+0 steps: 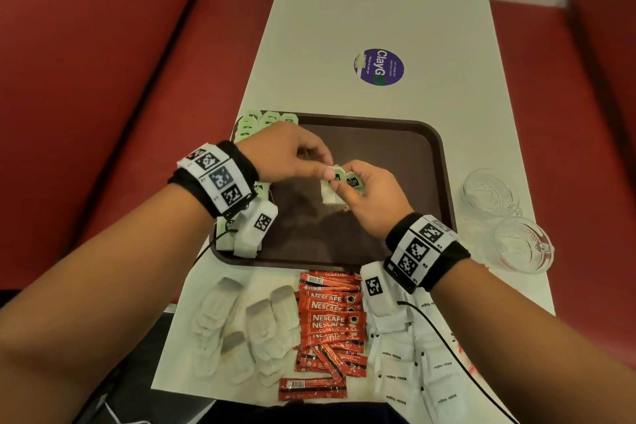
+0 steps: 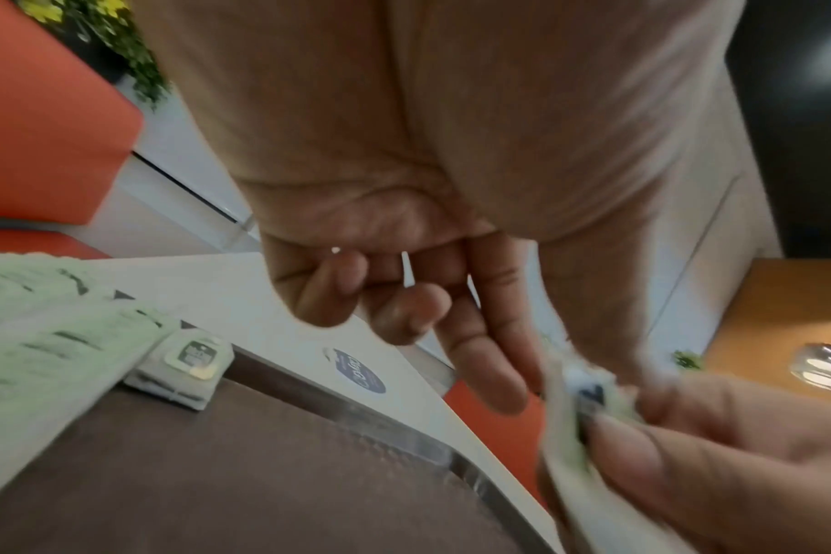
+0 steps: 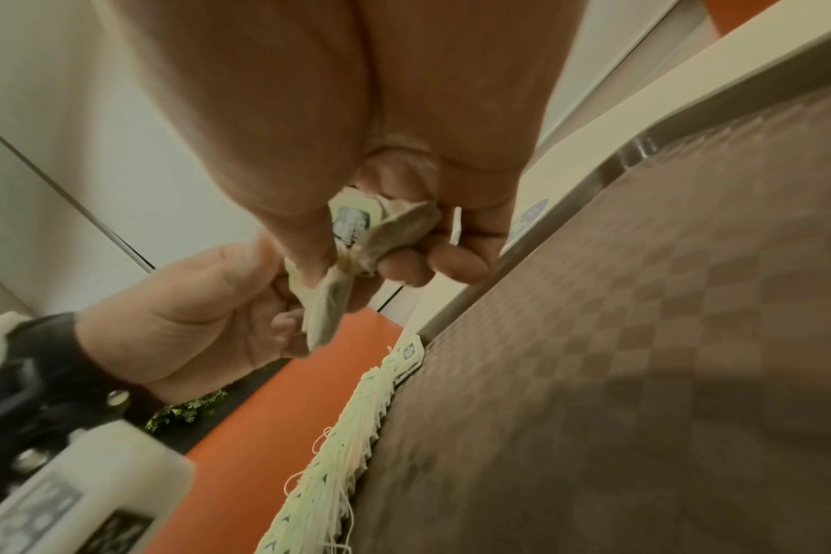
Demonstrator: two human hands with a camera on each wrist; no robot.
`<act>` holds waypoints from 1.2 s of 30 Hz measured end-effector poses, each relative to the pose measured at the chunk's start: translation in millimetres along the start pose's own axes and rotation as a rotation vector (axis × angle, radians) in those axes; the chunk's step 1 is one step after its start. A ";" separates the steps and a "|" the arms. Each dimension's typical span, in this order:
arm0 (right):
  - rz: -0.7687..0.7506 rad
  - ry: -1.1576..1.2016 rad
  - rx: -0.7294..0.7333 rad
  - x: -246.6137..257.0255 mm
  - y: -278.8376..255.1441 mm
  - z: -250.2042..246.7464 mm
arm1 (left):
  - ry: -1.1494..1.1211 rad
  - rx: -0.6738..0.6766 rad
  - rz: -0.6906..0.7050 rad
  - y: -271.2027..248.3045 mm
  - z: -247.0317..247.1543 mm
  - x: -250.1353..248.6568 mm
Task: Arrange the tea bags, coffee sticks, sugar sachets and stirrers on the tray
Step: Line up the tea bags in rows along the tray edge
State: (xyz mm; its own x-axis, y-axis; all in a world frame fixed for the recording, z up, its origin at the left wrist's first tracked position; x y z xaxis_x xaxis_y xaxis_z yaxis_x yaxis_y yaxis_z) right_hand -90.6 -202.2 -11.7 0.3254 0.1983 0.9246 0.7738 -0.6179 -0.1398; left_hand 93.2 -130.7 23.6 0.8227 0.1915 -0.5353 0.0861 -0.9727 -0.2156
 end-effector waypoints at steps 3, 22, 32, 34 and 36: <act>0.000 -0.004 0.003 0.1 1.4 0.9 | 0.017 -0.078 0.049 -2.8 7.6 -0.2; 0.109 -0.006 -0.027 -14.2 -4.3 -14.3 | 0.401 -0.050 -0.454 51.7 -18.4 86.4; 0.104 -0.002 -0.012 -14.3 -5.7 -13.0 | 0.467 -0.082 -0.506 71.8 -7.0 88.9; 0.108 -0.004 -0.008 -14.9 -5.5 -12.2 | 0.496 0.013 -0.468 71.7 -0.6 85.1; 0.096 -0.009 -0.003 -14.5 -5.6 -10.8 | 0.508 0.073 -0.455 70.4 2.8 83.8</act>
State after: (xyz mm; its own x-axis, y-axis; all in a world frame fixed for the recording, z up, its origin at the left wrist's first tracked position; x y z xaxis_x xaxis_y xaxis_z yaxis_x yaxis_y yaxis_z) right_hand -105.5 -209.8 -20.6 0.4027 0.1453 0.9037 0.7372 -0.6367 -0.2261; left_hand 166.6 -182.7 -38.7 0.8764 0.4768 0.0674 0.4626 -0.7950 -0.3924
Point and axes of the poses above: each hand's wrist, its own y-axis towards the middle knuckle, its own z-axis out of the palm, x = y × z, the point moved 2 cm from there along y, towards the middle knuckle, and after that the axes turned 13 degrees about y, right-handed, at the moved point
